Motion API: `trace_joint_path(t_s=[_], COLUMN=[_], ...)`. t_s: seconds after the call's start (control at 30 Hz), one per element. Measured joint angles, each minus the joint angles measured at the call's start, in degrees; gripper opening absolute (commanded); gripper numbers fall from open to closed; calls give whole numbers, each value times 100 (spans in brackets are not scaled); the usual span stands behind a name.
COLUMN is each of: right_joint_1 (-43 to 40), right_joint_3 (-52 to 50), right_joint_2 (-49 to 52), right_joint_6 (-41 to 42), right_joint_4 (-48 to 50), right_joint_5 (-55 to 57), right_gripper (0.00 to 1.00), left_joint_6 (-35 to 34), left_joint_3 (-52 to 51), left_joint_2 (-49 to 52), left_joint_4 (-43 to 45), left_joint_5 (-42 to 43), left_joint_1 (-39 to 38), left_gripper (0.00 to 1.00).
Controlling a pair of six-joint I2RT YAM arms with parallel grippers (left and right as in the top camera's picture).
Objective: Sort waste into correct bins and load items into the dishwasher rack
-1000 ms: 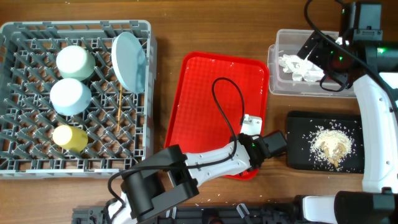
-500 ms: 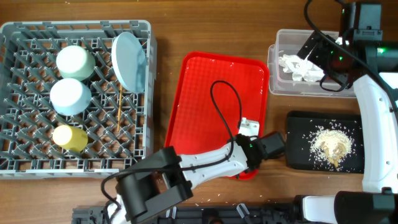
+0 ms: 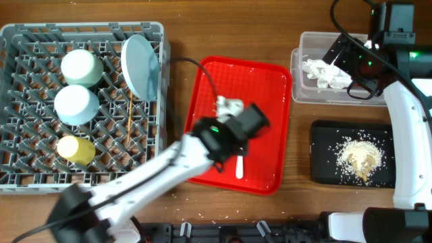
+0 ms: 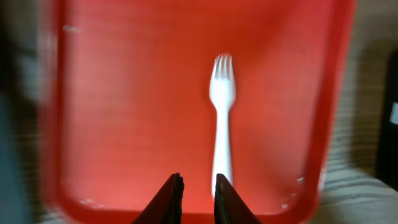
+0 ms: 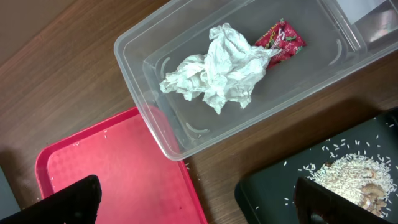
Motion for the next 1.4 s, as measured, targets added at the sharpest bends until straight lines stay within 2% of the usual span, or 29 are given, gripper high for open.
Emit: trace_joint_path(t_s=[0.07, 0.13, 0.23, 0.27, 0.33, 0.5, 0.67, 0.83, 1.03, 1.17, 1.4], right_joint_1=[0, 0, 0, 0, 0, 0, 0, 0, 0, 0, 0], right_joint_3=[0, 0, 0, 0, 0, 0, 0, 0, 0, 0, 0], right_joint_2=[0, 0, -2, 0, 0, 0, 0, 0, 0, 0, 0], right_joint_6=[0, 0, 0, 0, 0, 0, 0, 0, 0, 0, 0], right_joint_4=[-2, -2, -2, -2, -2, -2, -2, -2, 0, 0, 0], right_joint_5=[0, 0, -2, 0, 0, 0, 0, 0, 0, 0, 0], right_gripper=[100, 100, 100, 100, 100, 100, 100, 99, 100, 100, 100], left_joint_6=[289, 610, 1362, 1547, 1751, 1637, 1276, 994, 931, 931, 929], left_joint_3=[2, 0, 2, 2, 2, -72, -160, -201, -210, -210, -210], left_joint_2=[-422, -800, -1388, -1432, -1362, -527, 1012, 2157, 2267, 2341, 2455], left_joint_4=[-321, -474, -374, -310, -223, 535, 1427, 1840, 2140, 2205, 2286], left_joint_5=[20, 85, 863, 1204, 1652, 2142, 1985, 796, -341, -981, -1377], left_joint_1=[518, 1027, 1808, 1843, 1768, 1141, 446, -11, -365, -555, -778], left_gripper=[24, 38, 44, 52, 59, 65, 60, 55, 53, 48, 47])
